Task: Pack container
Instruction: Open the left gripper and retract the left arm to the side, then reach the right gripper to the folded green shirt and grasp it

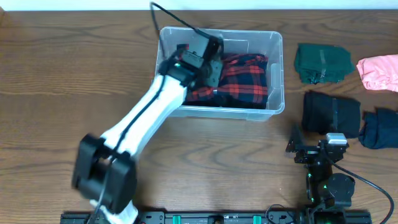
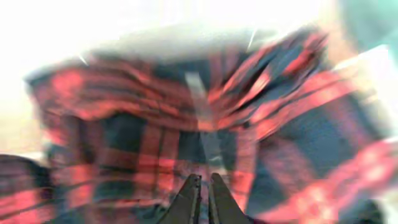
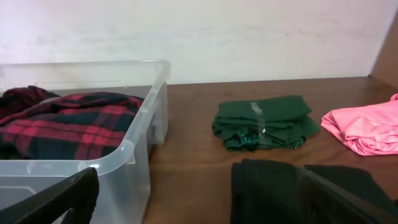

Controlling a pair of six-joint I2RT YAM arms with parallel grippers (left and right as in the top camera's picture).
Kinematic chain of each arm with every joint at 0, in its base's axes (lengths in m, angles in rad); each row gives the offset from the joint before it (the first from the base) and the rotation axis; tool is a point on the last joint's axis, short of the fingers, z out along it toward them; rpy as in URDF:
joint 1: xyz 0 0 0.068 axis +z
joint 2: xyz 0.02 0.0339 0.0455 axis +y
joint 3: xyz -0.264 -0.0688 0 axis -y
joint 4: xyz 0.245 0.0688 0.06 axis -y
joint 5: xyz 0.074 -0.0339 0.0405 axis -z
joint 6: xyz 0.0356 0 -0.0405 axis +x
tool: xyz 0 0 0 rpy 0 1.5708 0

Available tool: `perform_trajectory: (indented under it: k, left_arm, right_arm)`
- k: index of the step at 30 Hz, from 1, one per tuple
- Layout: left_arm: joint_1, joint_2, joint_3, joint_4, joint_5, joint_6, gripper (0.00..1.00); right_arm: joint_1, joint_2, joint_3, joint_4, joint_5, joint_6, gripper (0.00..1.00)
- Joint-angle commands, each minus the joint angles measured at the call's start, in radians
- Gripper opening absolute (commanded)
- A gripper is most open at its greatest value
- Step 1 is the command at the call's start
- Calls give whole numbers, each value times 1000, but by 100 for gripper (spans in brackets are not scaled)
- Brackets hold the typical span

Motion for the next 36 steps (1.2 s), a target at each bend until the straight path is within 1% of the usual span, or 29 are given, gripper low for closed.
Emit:
perform_trajectory:
  k: [1, 5, 6, 7, 8, 10, 11, 12, 18, 21, 23, 27, 36]
  left_arm:
    - [2, -68, 35, -25, -21, 18, 7]
    - [47, -131, 35, -104, -115, 16, 8]
    - [64, -147, 35, -123, -130, 16, 13]
    - [93, -171, 35, -150, -145, 17, 24]
    - [124, -192, 35, -173, -151, 17, 32]
    - [197, -233, 35, -216, -150, 16, 55]
    - [240, -253, 35, -239, -150, 16, 81]
    - [282, -270, 35, -259, -150, 16, 98]
    - [575, -315, 35, -347, -150, 16, 98]
    - [678, -306, 34, -381, -139, 13, 98]
    - [721, -302, 30, -389, -139, 13, 98]
    - [764, -302, 26, -392, -139, 13, 98]
    - [764, -302, 26, -392, -139, 13, 98]
  right_arm:
    - [-3, -6, -2, -5, 3, -13, 99]
    - [-3, -6, -2, -5, 3, -13, 99]
    - [-3, -6, -2, -5, 3, -13, 99]
    - [-3, -6, -2, -5, 3, -13, 99]
    - [-3, -6, -2, -5, 3, -13, 99]
    - [-3, -6, -2, -5, 3, -13, 99]
    - [-3, -6, -2, -5, 3, -13, 99]
    - [-3, -6, -2, -5, 3, -13, 99]
    - [-3, -6, -2, -4, 3, -13, 99]
    - [-3, -6, -2, -5, 3, -13, 99]
    - [-3, -6, -2, -5, 3, -13, 99]
    - [-3, -6, -2, -5, 3, -13, 99]
    - [-3, -6, -2, -5, 3, -13, 99]
